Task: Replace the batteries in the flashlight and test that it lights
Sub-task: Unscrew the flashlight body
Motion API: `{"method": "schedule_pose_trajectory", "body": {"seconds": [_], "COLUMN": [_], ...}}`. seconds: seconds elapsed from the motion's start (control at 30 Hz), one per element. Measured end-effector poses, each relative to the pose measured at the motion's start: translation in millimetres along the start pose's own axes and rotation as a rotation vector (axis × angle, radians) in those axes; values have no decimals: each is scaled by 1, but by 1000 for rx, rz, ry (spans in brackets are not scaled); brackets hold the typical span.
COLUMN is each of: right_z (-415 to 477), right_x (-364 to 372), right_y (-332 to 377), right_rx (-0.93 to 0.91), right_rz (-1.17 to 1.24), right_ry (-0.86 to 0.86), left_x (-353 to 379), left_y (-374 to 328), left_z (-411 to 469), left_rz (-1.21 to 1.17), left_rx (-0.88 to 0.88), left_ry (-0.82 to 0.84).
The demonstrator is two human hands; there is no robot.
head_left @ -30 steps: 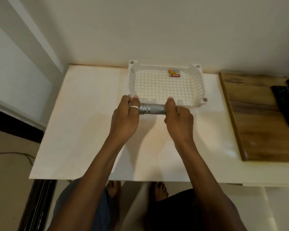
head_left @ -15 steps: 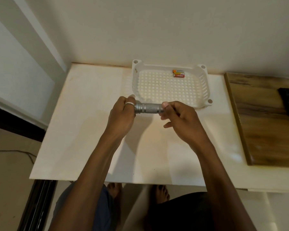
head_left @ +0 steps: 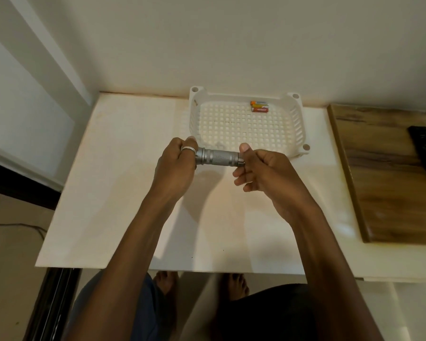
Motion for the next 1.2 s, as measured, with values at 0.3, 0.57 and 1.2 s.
{"method": "schedule_pose_trajectory", "body": {"seconds": [0.3, 0.57, 1.2], "right_z": [3, 9, 8], "right_x": [-5, -9, -9], "right_y": [9, 1, 18], "right_rx": [-108, -37, -108], "right_rz": [9, 6, 129], "right_ry": [67, -31, 93], "left_x": [-1, 2, 1], "left_y": [1, -1, -13], "left_z": [2, -1, -4], "left_rz": [23, 34, -84], "left_rx": [-24, -39, -25], "left_ry": [-12, -5, 103]}}
Point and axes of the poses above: each hand's wrist, its own z-axis towards the middle knuckle, its own x-axis out of the palm, y = z × x, the point moved 9 cm from there along z, towards the middle knuckle, and after that the axes turned 9 degrees about z, right-handed, at the moved point
